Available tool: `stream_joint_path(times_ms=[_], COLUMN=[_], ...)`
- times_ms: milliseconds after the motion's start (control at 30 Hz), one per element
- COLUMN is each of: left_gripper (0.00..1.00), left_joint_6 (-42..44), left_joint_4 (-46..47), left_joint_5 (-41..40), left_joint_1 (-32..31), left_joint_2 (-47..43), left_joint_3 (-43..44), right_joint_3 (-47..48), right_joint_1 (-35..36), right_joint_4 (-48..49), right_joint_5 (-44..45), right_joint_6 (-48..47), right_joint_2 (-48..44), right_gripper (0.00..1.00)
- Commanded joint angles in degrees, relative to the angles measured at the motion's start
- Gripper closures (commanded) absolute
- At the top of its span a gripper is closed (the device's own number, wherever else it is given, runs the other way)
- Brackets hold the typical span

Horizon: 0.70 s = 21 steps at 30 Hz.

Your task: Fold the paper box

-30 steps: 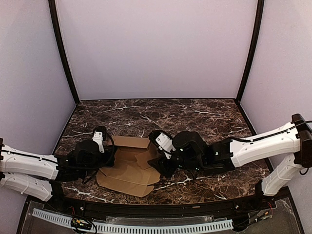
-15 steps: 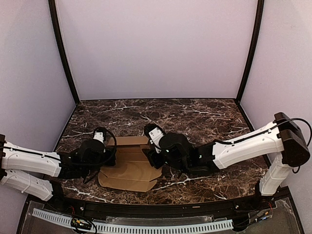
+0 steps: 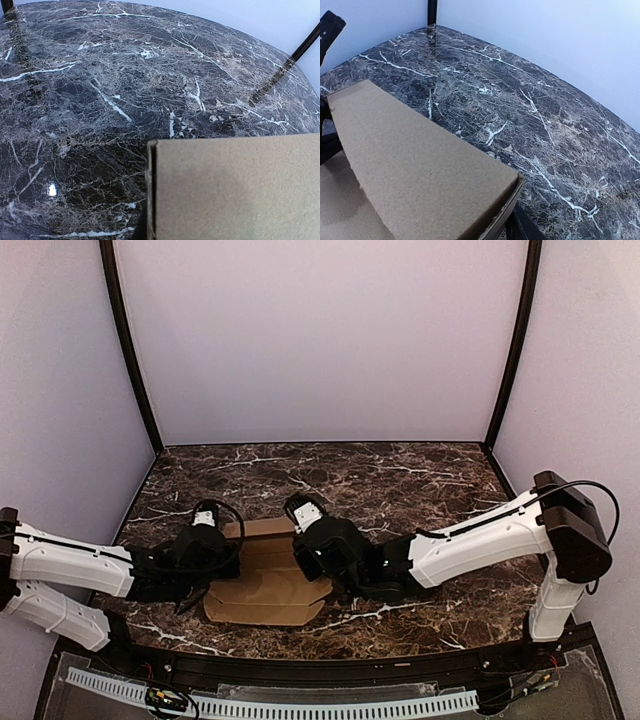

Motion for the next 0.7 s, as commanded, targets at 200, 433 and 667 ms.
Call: stream_joint_path(times_ms=[200,433,667], left_gripper=[0.99,0.99,0.91], left_joint_6=[-5.21,-8.02,-8.28], left_joint_4=[-2.99,-4.39,-3.35], left_joint_5=[-0.45,0.08,1.66], left_joint_1=[-0.78,-1.17,-1.42], left_joint_2=[1.39,2.88,3.86], left_joint_3=[3.07,4.59,5.37], right_joint_3=[4.45,7.33,8.33], right_joint_1=[0.99,1.02,0.96], right_joint_4=[-0.27,-0.56,-0.18], right_joint_5=[5.17,6.59,7.87], right_joint_6=[-0.01,-0.85,-0.73], right_joint_2=[4.73,7.83,9.28], right_gripper=[0.72,1.0,1.0])
